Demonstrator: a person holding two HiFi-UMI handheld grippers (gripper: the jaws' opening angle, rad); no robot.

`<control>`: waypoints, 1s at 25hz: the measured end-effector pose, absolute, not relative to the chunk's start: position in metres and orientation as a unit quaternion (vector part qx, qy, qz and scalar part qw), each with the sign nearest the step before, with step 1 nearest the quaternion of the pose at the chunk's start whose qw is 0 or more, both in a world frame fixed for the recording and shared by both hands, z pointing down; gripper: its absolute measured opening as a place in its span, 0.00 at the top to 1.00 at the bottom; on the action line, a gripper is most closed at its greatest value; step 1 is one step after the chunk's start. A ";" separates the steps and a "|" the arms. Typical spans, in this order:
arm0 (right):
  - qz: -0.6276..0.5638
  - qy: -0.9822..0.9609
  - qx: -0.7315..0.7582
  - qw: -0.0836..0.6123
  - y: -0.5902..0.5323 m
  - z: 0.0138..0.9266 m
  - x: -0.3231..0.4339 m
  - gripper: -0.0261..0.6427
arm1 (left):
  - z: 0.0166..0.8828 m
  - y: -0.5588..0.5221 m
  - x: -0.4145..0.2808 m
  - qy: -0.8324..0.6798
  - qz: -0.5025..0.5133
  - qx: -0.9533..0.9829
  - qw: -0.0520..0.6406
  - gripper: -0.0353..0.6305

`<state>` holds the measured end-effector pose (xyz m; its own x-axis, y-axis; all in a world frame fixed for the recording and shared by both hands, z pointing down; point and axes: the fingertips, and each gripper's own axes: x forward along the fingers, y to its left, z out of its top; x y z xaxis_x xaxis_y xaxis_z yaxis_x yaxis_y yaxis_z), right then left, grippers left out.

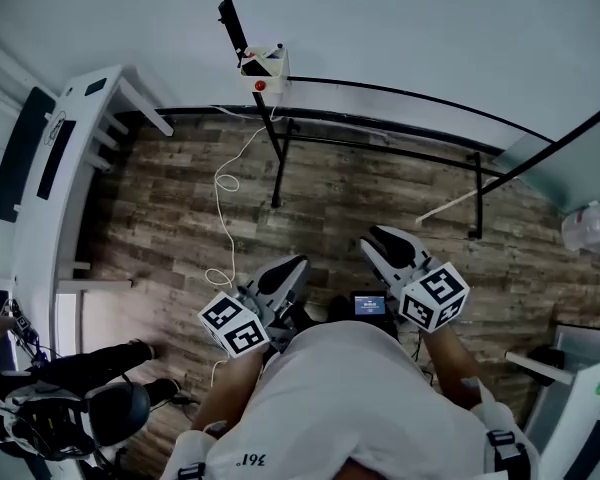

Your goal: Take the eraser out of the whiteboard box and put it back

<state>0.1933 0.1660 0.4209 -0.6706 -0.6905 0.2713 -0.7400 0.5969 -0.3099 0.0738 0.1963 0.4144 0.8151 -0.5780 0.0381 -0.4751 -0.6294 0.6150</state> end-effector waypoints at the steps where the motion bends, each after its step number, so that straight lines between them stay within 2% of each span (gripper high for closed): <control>1: 0.203 -0.892 0.398 0.062 0.163 0.421 0.190 0.80 | 0.416 0.194 0.072 -0.294 -0.080 0.898 0.317 0.94; 10: 0.197 -0.888 0.413 0.056 0.112 0.426 0.156 0.78 | 0.420 0.139 0.035 -0.284 -0.076 0.902 0.316 0.94; 25: 0.214 -0.855 0.472 0.041 -0.001 0.422 0.039 0.78 | 0.407 0.012 -0.096 -0.234 -0.046 0.919 0.314 0.94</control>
<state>0.0392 -0.0013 0.4216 -0.5520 -0.7885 0.2713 -0.8234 0.4641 -0.3267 -0.0961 0.0121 0.4073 0.8861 -0.4592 0.0636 -0.4019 -0.6925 0.5991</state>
